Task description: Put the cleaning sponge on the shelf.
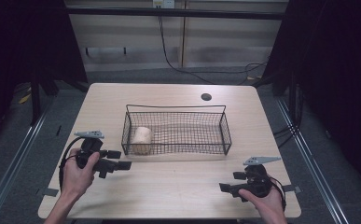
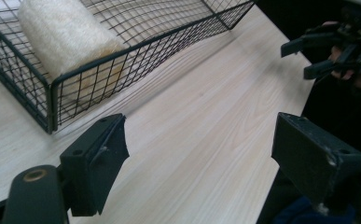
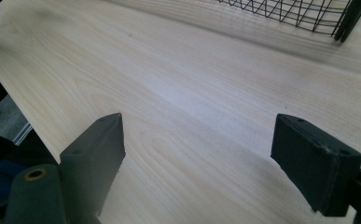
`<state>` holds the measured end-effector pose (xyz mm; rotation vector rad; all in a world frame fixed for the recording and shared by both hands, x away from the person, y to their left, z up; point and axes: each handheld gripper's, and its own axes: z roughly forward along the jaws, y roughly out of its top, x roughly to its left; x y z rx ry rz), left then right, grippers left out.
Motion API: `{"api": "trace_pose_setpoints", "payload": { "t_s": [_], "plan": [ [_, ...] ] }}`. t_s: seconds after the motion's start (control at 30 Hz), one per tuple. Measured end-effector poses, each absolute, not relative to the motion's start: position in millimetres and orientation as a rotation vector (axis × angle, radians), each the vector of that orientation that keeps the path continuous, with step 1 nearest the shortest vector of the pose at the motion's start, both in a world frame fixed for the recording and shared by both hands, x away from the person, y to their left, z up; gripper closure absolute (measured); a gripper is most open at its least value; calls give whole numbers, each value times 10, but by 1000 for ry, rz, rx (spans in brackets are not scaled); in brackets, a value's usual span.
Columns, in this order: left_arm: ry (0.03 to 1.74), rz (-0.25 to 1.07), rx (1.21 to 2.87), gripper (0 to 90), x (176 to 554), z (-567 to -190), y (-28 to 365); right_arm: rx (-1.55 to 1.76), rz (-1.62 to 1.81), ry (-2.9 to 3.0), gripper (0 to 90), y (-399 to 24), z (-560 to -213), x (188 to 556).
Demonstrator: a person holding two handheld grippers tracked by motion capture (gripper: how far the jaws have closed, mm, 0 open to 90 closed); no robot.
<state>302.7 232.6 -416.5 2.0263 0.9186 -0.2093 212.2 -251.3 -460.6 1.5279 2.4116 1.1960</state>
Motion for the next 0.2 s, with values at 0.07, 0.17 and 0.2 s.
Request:
{"api": "trace_pose_setpoints", "payload": {
  "t_s": [0.07, 0.17, 0.2],
  "plan": [
    [914, -192, 2005, 177, 2990, -4203, 2336, 1532, 1207, 2397, 170, -2505, -4612, 2121],
    [920, -176, 2032, 177, 2899, -4289, 2303, 1565, 1177, 2378, 208, -2471, -4660, 2132],
    [924, -168, 2047, 177, 2880, -4303, 2295, 1568, 1180, 2370, 209, -2457, -4677, 2138]
  ]
}}
